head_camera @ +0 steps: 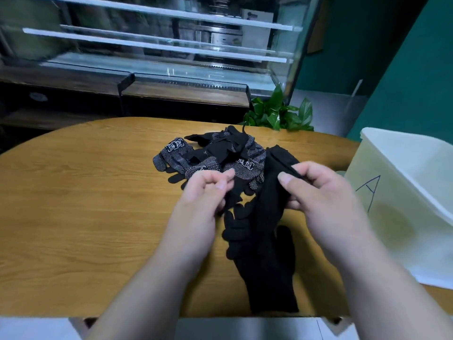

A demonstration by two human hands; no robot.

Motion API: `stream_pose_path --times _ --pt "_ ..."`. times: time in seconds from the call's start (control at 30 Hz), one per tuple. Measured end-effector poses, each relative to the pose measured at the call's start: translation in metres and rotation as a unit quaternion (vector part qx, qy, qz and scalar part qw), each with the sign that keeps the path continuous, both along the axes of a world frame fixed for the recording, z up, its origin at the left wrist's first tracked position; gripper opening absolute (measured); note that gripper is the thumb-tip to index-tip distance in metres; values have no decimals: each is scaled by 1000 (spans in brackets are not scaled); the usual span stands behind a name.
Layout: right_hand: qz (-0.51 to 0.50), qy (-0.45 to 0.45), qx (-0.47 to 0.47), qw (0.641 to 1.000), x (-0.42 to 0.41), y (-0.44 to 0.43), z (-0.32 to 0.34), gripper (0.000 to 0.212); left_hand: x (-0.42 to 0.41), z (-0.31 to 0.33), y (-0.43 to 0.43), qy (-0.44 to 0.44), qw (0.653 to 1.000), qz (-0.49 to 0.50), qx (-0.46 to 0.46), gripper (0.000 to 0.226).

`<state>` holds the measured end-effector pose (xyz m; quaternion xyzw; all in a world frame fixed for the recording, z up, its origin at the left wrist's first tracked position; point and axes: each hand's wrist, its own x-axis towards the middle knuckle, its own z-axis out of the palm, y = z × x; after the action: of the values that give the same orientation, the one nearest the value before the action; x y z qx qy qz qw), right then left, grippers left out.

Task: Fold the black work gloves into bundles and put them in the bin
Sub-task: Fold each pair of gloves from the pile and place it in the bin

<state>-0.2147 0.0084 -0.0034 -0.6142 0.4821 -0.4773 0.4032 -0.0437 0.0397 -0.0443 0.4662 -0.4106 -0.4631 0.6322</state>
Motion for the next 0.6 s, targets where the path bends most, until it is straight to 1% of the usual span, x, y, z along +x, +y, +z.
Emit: stream_pose_path --times 0.1,0.13,0.2,0.3,0.37,0.43,0.53,0.6 --pt "-13 33 -16 999 -6 -21 22 19 16 -4 -6 -12 999 19 41 12" --pt "-16 47 -30 998 -8 -28 31 17 20 -7 -8 -34 998 14 56 12" --pt "-34 96 -79 992 -8 -38 48 10 24 -19 -12 -98 992 -5 79 5" --pt "-56 143 -168 974 -8 -41 64 4 23 -35 -17 -184 976 -34 112 19" --pt "-24 158 -189 969 -7 -33 60 9 24 -39 -22 -221 967 -38 116 30" --pt "36 191 -166 967 -8 -22 38 16 28 -39 -27 -238 963 -26 124 42" --pt "154 267 -156 939 -17 -6 -14 18 37 -40 -33 -207 970 -27 127 45" --pt "211 286 -136 925 -25 5 -46 20 40 -46 -35 -231 965 -28 122 54"
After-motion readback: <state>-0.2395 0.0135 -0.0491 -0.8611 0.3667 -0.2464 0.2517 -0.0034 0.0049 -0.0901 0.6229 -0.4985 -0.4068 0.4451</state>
